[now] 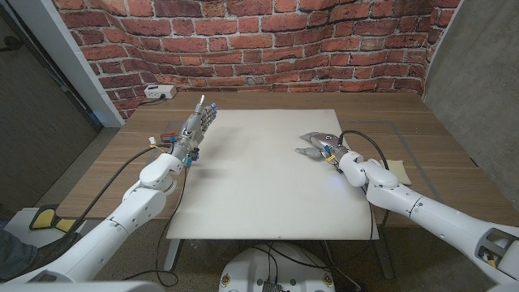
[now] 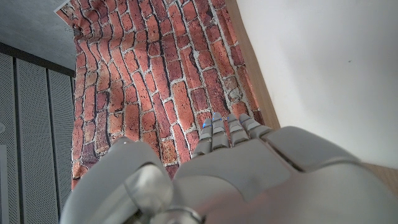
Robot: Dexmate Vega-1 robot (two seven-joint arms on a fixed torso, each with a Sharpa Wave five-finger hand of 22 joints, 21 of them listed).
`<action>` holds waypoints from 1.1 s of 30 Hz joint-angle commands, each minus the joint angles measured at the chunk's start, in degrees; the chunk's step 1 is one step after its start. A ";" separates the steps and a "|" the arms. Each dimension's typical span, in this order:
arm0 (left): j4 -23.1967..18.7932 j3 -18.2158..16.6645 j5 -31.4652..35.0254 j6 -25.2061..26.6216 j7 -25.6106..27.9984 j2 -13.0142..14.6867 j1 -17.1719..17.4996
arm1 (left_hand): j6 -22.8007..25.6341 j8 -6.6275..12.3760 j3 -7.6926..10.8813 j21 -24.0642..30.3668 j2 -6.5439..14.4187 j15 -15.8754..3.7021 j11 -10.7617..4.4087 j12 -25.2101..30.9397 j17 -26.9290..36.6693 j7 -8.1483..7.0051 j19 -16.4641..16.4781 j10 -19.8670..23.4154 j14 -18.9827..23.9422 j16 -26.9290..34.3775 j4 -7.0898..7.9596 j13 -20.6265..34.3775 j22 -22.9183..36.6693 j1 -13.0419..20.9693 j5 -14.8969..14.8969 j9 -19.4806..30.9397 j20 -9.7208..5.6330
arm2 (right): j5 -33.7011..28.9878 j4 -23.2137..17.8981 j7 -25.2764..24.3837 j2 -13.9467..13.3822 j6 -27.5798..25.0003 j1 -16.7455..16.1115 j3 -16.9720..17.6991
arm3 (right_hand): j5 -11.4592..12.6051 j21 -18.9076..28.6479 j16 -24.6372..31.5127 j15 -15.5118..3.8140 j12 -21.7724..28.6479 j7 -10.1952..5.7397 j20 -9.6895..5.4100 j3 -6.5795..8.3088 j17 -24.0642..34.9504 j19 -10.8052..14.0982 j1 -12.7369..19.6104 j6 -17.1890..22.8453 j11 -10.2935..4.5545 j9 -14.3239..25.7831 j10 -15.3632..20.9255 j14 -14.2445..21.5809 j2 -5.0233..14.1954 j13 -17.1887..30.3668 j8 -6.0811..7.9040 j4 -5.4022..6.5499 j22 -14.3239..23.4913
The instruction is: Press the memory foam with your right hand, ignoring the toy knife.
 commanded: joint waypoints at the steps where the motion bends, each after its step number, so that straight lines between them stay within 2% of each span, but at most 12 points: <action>1: 0.43 0.25 0.11 -0.32 0.02 -0.36 -0.36 | 0.05 0.03 -0.25 -0.16 0.30 -0.16 -0.36 -0.05 0.06 -0.33 -0.04 0.07 -0.09 -0.21 -0.28 0.30 0.11 0.22 -0.08 0.15 0.17 | 0.03 -4.15 0.48 -1.58 0.99 -0.81 1.47 | 0.22 0.40 0.43 0.27 0.49 -0.43 -1.31 0.44 0.18 1.75 0.68 1.46 -0.01 0.15 0.92 0.76 -0.07 0.21 0.28 0.20 0.89; 20: 1.00 0.19 0.05 -0.54 -0.46 -0.44 -1.02 | 0.07 0.00 -0.40 -0.23 0.39 -0.12 -0.18 -0.05 0.06 -0.37 -0.12 0.09 -0.13 -0.21 -0.29 0.30 0.11 0.29 -0.19 0.15 0.25 | -1.30 -8.74 -3.68 -2.44 1.69 -3.12 4.82 | 0.13 0.23 0.45 0.12 0.60 -0.91 -1.30 0.44 0.25 1.96 0.62 1.75 -0.19 0.14 1.42 1.09 -0.32 0.19 0.12 0.44 0.93; 33: 1.31 0.28 -0.36 0.12 -1.12 -0.26 -1.52 | 0.05 -0.03 -0.50 -0.25 0.44 -0.15 -0.21 -0.06 0.06 -0.40 -0.10 0.07 -0.10 -0.19 -0.29 0.30 0.12 0.34 -0.26 0.15 0.25 | -0.92 -9.04 -5.63 -1.29 0.92 -3.57 6.43 | 0.11 0.14 0.45 0.06 0.63 -0.98 -1.29 0.48 0.26 2.09 0.66 1.82 -0.26 0.14 1.63 1.28 -0.43 0.19 0.00 0.51 0.93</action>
